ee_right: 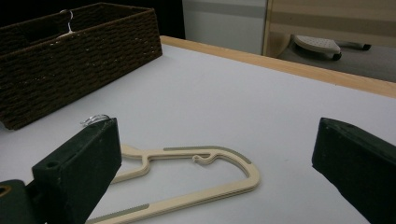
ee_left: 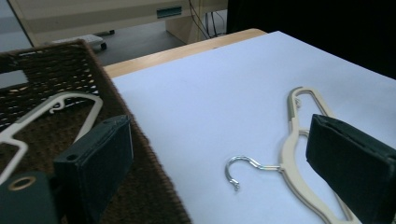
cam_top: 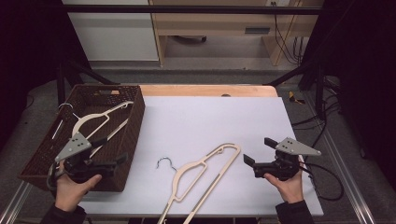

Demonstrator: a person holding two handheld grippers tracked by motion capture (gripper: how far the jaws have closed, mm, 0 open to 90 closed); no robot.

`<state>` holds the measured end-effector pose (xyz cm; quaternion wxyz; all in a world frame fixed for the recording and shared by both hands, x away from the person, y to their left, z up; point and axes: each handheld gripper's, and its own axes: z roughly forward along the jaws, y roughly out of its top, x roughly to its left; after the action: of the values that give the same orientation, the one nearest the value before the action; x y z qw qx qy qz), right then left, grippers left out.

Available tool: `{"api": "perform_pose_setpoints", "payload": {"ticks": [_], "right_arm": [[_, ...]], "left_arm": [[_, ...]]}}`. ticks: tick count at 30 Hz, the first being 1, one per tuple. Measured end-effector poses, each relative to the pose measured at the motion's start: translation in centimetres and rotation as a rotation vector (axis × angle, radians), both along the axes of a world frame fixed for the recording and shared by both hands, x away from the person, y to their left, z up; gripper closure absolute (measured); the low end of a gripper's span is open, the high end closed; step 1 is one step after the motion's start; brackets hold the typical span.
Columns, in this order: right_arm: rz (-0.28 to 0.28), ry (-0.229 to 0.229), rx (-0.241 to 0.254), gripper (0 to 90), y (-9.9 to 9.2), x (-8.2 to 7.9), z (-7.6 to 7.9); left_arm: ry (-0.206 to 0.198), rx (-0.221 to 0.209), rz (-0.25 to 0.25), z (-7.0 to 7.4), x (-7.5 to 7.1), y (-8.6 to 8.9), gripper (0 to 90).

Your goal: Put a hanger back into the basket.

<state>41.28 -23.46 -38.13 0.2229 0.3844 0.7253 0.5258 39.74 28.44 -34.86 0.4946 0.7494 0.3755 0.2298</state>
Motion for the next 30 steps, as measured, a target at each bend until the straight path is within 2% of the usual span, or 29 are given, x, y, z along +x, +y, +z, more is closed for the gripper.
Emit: {"api": "perform_pose_setpoints", "payload": {"ticks": [6, 14, 20, 21, 23, 25, 30], "right_arm": [[0.006, 0.004, -0.010, 1.5, 0.5, 0.0, 0.1], [0.030, 0.003, -0.021, 2.3, 2.1, 0.4, 0.4], [0.064, 0.023, -0.052, 4.8, 4.6, 0.8, 0.5], [0.070, 0.027, -0.063, 5.0, 5.0, 0.9, 0.5], [0.080, 0.032, -0.073, 6.3, 5.9, 1.0, 0.5], [0.089, 0.043, -0.079, 7.0, 6.8, 1.3, 0.6], [0.134, 0.068, -0.086, 8.6, 9.8, 2.1, 0.5]], "left_arm": [[0.027, -0.018, -0.039, -1.6, -0.9, -2.1, 7.8], [0.051, -0.004, -0.083, -3.9, -1.7, -4.0, 9.8], [0.084, 0.029, -0.108, -6.0, -1.8, -4.7, 9.9], [0.079, 0.034, -0.111, -6.2, -1.9, -4.8, 10.2], [0.071, 0.053, -0.115, -6.4, -2.1, -5.0, 9.5], [0.078, 0.044, -0.133, -6.5, -2.3, -5.2, 9.7], [0.069, 0.050, -0.139, -6.7, -2.5, -5.4, 9.4]]}}
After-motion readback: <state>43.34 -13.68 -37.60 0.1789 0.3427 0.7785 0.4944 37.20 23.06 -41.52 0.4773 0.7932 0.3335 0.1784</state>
